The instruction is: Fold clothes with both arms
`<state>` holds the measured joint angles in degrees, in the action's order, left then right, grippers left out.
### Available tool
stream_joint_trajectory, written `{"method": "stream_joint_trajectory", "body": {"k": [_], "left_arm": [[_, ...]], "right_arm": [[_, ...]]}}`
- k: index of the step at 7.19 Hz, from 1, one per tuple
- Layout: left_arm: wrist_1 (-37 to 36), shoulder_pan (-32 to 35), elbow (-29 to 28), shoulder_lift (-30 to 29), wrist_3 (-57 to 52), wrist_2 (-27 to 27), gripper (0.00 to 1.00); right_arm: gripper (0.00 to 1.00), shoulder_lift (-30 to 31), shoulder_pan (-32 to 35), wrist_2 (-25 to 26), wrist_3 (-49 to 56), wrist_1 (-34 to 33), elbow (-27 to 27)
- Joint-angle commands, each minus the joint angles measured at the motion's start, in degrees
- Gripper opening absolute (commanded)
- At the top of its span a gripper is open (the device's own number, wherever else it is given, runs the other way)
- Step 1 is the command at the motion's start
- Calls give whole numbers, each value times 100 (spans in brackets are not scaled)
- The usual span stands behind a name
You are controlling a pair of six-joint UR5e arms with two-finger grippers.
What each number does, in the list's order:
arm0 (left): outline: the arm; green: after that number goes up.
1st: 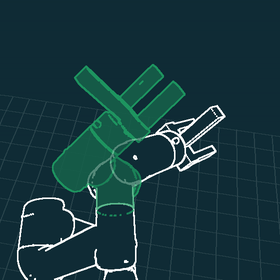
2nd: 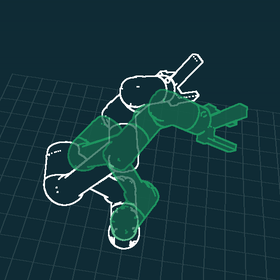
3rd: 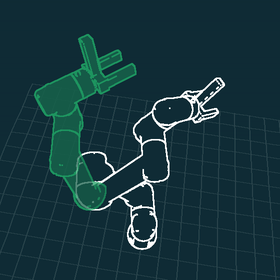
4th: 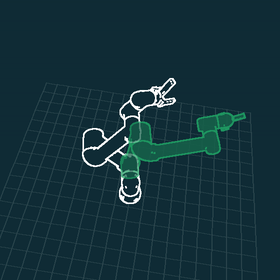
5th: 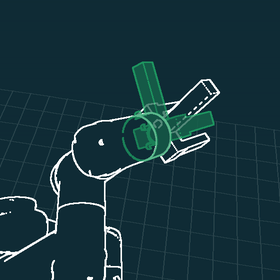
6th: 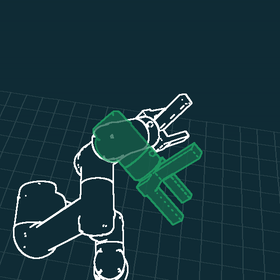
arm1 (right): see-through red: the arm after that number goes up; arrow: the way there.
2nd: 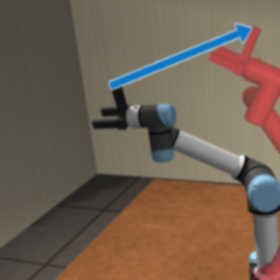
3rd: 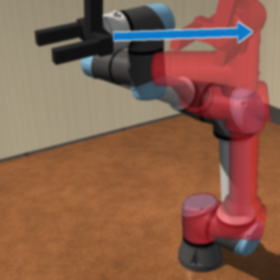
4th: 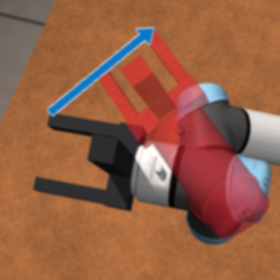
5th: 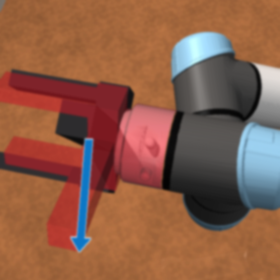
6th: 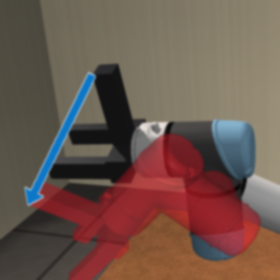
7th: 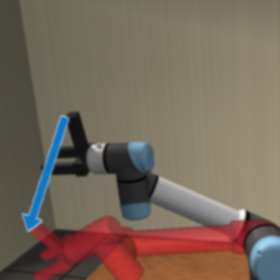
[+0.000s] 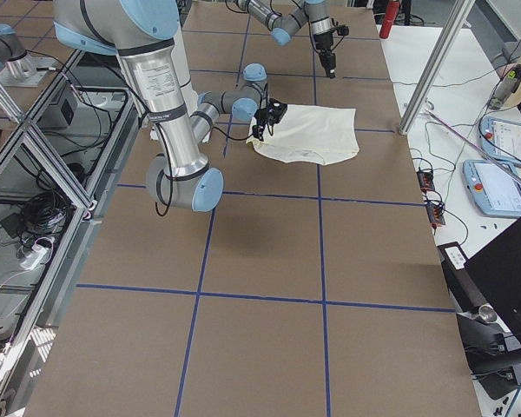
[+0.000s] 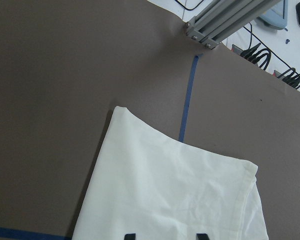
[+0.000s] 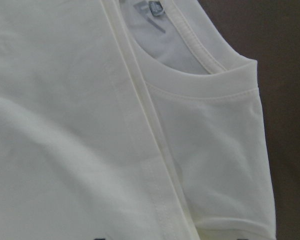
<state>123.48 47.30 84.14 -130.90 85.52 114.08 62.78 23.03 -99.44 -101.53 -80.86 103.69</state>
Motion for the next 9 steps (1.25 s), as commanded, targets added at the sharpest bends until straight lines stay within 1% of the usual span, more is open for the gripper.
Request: {"method": "stream_joint_trajectory", "body": {"k": [1, 3, 4, 5, 6, 7, 8, 9], "left_arm": [[-8, -2, 6, 3, 0, 0, 50], [-8, -2, 14, -6, 0, 0, 50], [-8, -2, 6, -6, 9, 0, 50], [-8, -2, 6, -6, 9, 0, 50], [-8, -2, 6, -6, 9, 0, 50], [-17, -10, 6, -6, 104, 0, 50], [-17, -11, 6, -14, 105, 0, 50], [-17, -11, 6, -6, 105, -9, 50]], "right_arm": [[63, 15, -141, -6, -157, 0, -25], [61, 58, -220, -6, -157, 0, -16], [34, 59, -220, -6, -201, 0, -16], [23, 76, -212, -23, -192, -9, -7], [30, 137, -203, -32, -183, -9, 28], [30, 190, -220, -23, -192, 0, 37], [10, 182, -238, -23, -201, 0, 19], [0, 173, -238, -32, -192, 0, 19]]}}
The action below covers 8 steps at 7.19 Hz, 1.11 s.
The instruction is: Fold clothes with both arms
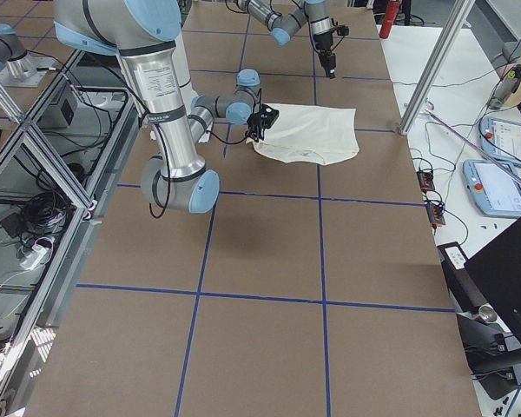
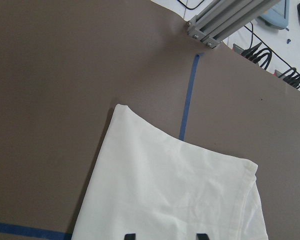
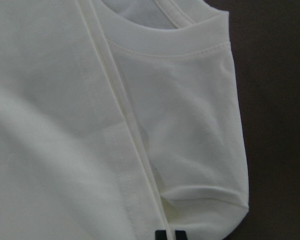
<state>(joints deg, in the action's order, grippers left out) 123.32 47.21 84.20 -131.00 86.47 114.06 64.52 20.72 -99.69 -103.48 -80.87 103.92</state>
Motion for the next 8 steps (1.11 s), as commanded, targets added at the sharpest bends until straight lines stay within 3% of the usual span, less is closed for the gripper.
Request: {"method": "stream_joint_trajectory", "body": {"k": [1, 3, 8], "left_arm": [[-1, -1, 0, 4, 10, -7, 50], [-1, -1, 0, 4, 19, -7, 50], [-97, -10, 0, -22, 54, -15, 50]], "right_arm": [[0, -9, 72, -15, 29, 1, 31], [0, 26, 449, -375, 73, -25, 128], [0, 632, 223, -96, 56, -34, 401]]}}
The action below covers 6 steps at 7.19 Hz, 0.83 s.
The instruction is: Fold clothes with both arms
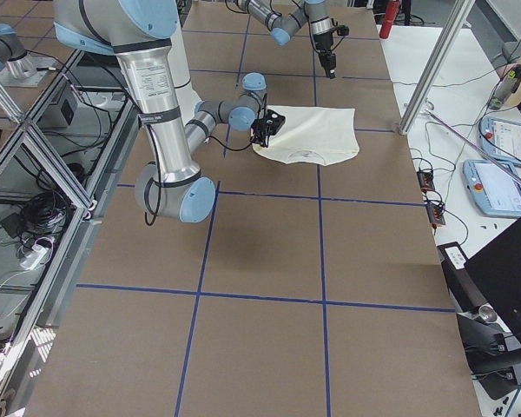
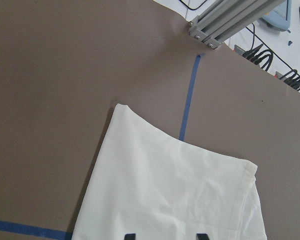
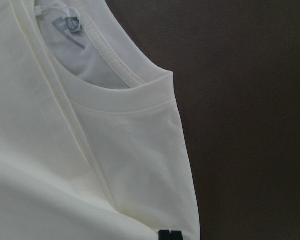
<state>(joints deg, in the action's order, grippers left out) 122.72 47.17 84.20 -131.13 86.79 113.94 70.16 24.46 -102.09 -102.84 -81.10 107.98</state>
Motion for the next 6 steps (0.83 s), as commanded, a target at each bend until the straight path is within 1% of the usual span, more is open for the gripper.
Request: {"method": "stream_joint_trajectory", "body": {"k": [1, 2, 4, 5, 6], "left_arm": [[-46, -6, 0, -9, 39, -3, 50], [-38, -6, 0, -9, 74, -3, 50], [-46, -14, -9, -9, 75, -12, 50], [-47, -14, -18, -9, 75, -12, 50], [-47, -14, -18, -9, 75, -12, 50]], "right_arm": [[24, 59, -160, 172, 0, -19, -22], [43, 59, -160, 181, 1, -19, -31], [59, 59, -134, 189, -25, -19, -23], [65, 94, -151, 250, -34, -19, -14], [66, 129, -169, 364, -52, -11, -14]]}}
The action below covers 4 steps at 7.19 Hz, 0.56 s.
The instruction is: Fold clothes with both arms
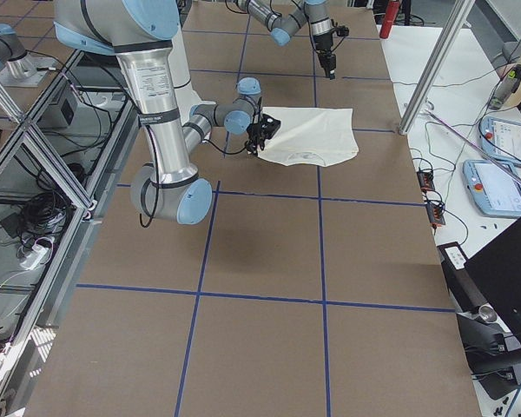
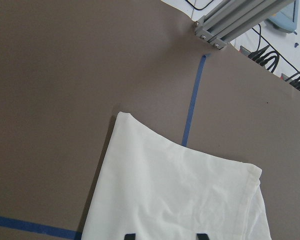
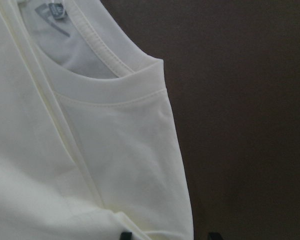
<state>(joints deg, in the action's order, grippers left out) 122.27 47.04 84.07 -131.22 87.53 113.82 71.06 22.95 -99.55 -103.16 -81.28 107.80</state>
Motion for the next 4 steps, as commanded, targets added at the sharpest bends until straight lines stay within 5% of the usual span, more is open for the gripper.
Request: {"method": "stream_joint_trajectory", "body": {"k": [1, 4], "left_arm": [[8, -10, -13, 9, 0, 0, 50], [-1, -11, -13, 9, 0, 0, 50]], "right_arm": [[66, 22, -45, 172, -29, 16, -4], [65, -57, -106, 173, -143, 42, -48]]}}
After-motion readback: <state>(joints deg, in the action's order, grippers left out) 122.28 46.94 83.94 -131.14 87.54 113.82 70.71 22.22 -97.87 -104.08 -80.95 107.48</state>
